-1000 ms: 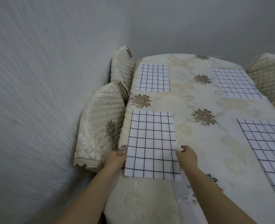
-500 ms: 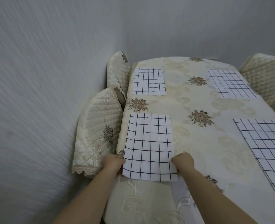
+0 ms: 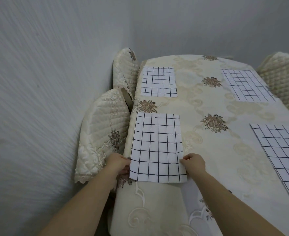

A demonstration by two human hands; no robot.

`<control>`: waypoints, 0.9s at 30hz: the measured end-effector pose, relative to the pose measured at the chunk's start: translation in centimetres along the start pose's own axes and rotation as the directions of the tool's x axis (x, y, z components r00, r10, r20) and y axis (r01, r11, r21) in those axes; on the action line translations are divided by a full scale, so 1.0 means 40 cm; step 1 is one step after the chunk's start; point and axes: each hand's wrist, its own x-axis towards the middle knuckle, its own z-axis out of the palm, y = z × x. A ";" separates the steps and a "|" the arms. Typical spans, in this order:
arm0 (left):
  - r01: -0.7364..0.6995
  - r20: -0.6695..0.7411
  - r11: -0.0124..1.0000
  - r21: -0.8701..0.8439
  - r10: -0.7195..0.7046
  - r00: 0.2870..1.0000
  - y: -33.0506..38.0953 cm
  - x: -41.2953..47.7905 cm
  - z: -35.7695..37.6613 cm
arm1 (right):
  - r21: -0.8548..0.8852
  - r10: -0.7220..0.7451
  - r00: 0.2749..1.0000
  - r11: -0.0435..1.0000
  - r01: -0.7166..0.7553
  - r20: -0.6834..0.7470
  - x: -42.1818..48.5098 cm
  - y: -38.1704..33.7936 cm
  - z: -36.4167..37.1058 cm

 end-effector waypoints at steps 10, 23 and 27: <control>-0.050 -0.048 0.868 0.495 0.085 0.995 0.061 0.041 -0.016 | -0.043 0.009 1.000 0.999 -0.010 -0.025 0.026 -0.016 -0.006; -0.458 0.243 0.335 0.824 0.521 0.818 0.285 0.180 0.077 | -0.381 -0.492 0.849 0.760 0.527 0.192 0.191 -0.289 0.106; -0.438 0.374 0.076 0.896 0.403 0.835 0.344 0.291 0.118 | -0.483 -0.536 0.767 0.598 0.640 0.354 0.278 -0.347 0.173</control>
